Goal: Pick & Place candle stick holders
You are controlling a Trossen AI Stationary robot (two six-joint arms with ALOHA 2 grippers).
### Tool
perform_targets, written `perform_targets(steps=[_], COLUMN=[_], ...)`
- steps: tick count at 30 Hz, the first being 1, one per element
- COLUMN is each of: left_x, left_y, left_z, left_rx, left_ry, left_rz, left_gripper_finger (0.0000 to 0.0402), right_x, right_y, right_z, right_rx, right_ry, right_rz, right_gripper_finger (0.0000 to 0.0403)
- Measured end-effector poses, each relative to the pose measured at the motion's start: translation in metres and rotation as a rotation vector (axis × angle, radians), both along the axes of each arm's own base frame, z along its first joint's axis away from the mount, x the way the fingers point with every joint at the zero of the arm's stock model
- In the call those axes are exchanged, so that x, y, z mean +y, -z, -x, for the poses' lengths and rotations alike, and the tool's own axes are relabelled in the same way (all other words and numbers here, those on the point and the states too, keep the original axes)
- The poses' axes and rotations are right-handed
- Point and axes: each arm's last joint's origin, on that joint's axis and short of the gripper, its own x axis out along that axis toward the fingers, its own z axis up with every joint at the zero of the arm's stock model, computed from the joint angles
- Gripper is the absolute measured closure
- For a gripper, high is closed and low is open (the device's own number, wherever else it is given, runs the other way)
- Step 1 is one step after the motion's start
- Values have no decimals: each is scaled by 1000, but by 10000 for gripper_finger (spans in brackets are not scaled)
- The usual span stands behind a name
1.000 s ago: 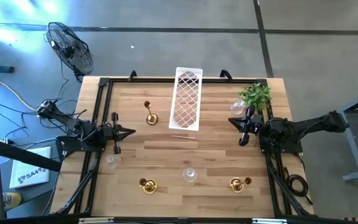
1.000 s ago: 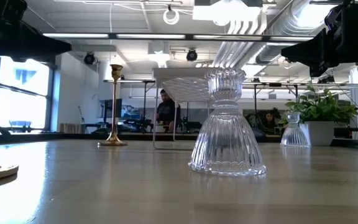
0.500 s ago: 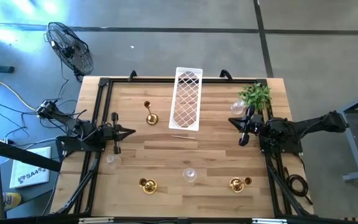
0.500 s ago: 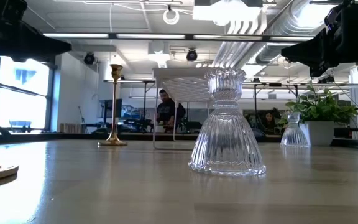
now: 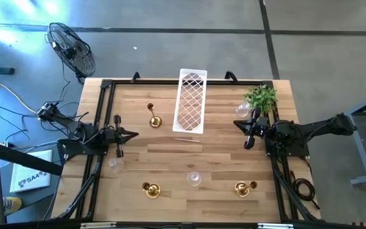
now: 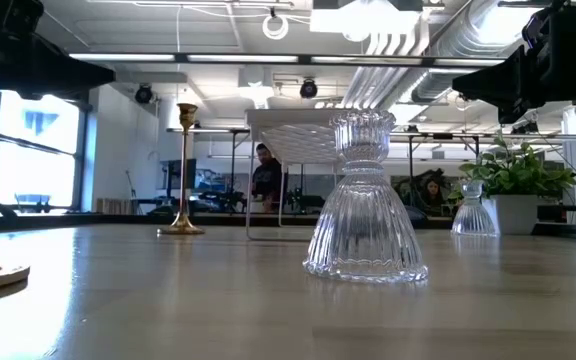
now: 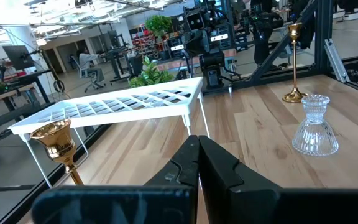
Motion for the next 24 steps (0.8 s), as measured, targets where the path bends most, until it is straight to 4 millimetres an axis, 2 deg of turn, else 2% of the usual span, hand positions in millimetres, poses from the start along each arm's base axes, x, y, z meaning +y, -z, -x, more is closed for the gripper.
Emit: perform_targets(steps=[13, 19, 24], left_x=[0, 0, -1], left_y=[0, 0, 0], left_z=[0, 0, 0], left_rx=[9, -22, -31], left_ry=[-4, 7, 35], left_rz=[-63, 131, 218], left_gripper_finger=[401, 401, 401], right_x=[0, 0, -2], right_y=[0, 0, 0], right_z=[0, 0, 1], right_rx=[0, -5, -8], right_ry=[0, 4, 61], right_rz=[0, -8, -20], right_gripper_finger=[398, 398, 398])
